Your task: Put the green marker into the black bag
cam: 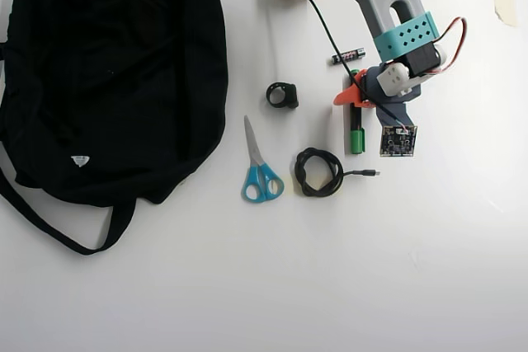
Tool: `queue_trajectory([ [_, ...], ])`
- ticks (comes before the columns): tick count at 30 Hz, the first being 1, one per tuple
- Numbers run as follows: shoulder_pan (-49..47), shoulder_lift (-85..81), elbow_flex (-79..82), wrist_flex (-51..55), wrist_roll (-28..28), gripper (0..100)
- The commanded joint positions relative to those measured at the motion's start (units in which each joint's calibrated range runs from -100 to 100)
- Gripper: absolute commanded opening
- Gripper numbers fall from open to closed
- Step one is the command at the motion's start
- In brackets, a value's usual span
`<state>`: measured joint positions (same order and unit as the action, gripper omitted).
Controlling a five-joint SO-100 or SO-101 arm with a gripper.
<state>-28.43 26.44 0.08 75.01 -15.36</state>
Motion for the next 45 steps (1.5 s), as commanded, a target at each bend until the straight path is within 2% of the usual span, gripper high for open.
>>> queue_trajectory([
  [1, 0.5, 0.2, -1.4, -0.3, -0.1, 29],
  [19, 0.9, 1.5, -2.1, -0.3, -0.1, 29],
  [26, 0.9, 1.5, -2.1, -0.3, -0.1, 20],
  [45, 1.4, 1.5, -2.1, -0.3, -0.1, 15],
])
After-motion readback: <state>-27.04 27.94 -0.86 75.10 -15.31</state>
